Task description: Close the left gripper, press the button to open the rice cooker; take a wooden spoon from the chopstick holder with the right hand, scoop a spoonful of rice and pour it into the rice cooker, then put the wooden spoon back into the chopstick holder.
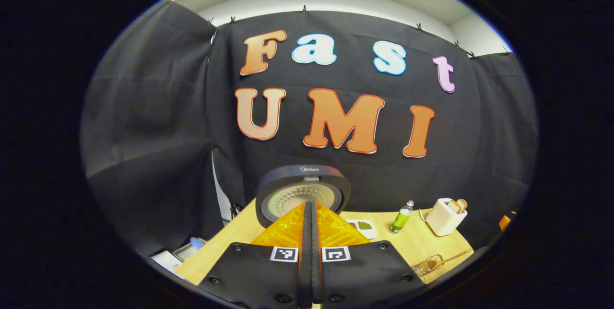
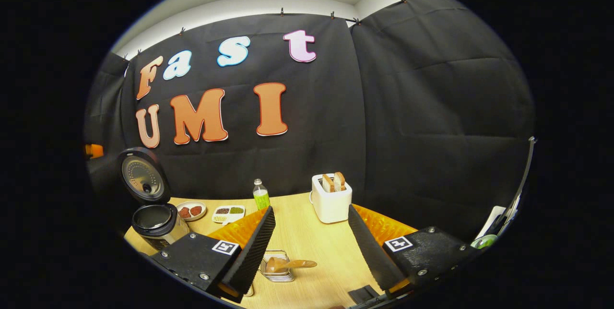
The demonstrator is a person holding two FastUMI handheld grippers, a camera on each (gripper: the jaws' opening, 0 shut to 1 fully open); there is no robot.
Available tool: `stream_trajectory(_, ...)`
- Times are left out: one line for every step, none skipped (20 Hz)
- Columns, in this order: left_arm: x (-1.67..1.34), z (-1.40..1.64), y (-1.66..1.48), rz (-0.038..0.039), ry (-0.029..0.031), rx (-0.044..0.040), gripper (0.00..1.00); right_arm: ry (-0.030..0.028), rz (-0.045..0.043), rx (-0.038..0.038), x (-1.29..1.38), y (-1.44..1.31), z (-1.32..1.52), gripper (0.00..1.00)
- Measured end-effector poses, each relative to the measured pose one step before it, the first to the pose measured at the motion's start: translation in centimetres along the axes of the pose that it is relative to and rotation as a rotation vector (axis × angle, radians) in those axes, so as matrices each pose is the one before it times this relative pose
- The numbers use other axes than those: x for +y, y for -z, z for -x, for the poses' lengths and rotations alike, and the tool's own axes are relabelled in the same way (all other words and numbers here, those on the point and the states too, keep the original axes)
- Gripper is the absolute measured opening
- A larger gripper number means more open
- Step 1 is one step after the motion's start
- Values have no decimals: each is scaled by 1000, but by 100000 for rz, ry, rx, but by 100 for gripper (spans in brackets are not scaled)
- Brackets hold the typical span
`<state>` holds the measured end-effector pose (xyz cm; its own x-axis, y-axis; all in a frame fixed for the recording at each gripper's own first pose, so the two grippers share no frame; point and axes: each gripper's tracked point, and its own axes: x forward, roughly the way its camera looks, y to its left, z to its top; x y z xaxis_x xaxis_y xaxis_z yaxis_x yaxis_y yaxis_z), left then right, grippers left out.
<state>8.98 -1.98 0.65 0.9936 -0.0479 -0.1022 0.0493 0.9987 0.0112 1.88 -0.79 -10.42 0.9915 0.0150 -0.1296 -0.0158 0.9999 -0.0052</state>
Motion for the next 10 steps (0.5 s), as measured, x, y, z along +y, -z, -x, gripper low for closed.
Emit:
stream_trajectory(190, 543, -767, -1270, -1115, -2299, 4, -422, -811, 1252, 143, 724, -283, 95)
stream_trajectory(287, 550, -752, -1206, -1410, -1969, 0, -441, -1177, 950, 85, 627, -279, 95)
stream_trajectory(309, 351, -576, -967, -1292, -1660, 4, -248, -1567, 940, -10, 657, -298, 95)
stream_trajectory(348, 616, -557, -376, -733, -1369, 0, -163, -1986, 1637, -32, 833, -297, 95)
stream_trajectory(125, 447, -376, 124, -366, -376, 8, 29, -1278, 717, 21, 807, -269, 95)
stream_trajectory(156, 514, -236, -44, 44, 161, 5, 236, -631, 573, 17, 690, -353, 95)
stream_trajectory(372, -73, -325, 267, -598, -755, 1, 401, -629, 1301, -168, 969, -441, 95)
stream_trajectory(398, 420, -536, 619, -246, -970, 5, 465, -810, 1777, -121, 1136, -346, 95)
stream_trajectory(312, 181, -327, 864, -724, -789, 5, 248, -1235, 2132, -190, 1162, -278, 95)
stream_trajectory(470, 216, 110, 192, -894, -210, 5, -73, -1453, 2383, -71, 1031, -300, 95)
